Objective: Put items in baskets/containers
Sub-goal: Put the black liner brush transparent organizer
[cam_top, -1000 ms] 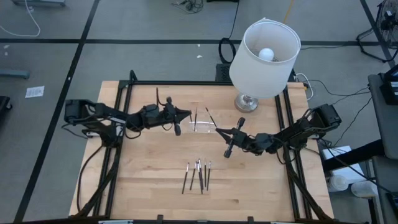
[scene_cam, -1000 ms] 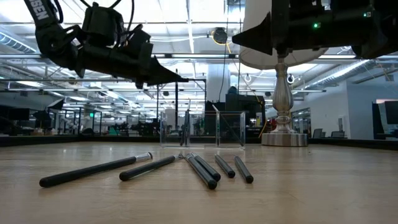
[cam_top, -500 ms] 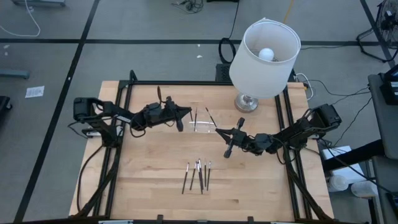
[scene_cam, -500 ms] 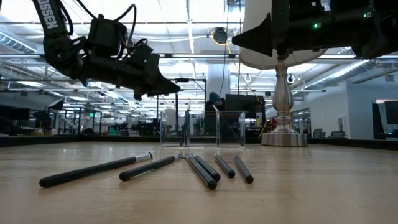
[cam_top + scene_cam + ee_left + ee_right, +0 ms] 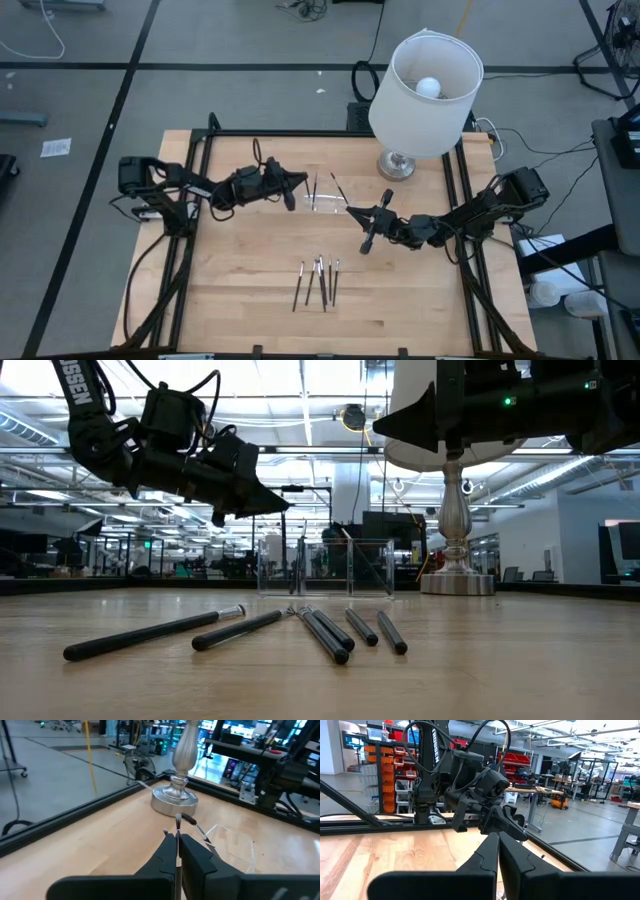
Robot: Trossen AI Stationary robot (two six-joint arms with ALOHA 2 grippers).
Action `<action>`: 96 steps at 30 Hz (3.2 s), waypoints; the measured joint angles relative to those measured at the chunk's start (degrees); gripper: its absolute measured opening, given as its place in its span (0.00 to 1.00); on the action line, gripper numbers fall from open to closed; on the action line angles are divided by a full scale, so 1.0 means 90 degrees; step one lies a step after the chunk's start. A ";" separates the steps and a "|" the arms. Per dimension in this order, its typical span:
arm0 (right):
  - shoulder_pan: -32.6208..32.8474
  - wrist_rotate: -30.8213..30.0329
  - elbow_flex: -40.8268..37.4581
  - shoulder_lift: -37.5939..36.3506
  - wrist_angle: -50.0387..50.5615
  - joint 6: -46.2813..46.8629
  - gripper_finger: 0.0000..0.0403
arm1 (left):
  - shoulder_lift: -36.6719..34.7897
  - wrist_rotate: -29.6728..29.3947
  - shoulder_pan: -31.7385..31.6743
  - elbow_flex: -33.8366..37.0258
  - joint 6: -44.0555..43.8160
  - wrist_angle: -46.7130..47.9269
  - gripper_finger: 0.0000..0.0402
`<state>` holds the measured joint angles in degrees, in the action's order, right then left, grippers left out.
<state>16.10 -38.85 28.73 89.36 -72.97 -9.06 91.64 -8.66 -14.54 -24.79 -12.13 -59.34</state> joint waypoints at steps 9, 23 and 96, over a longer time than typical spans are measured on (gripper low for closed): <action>0.0000 -0.0002 0.0000 0.0000 0.0107 0.0016 0.00 | 0.0000 -0.0886 0.0269 0.0000 0.0395 0.0140 0.03; 0.0000 -0.0002 0.0002 0.0000 0.0138 0.0100 0.00 | -0.0003 -0.0887 0.0245 0.0000 0.0499 0.0360 0.17; -0.0628 0.0768 0.0002 0.0002 0.2008 0.2541 0.00 | -0.2285 0.0295 0.2439 -0.0005 0.3563 0.3011 0.10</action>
<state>10.44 -31.94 28.75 89.38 -54.89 13.81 71.07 -6.01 7.42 -24.84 19.93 -32.24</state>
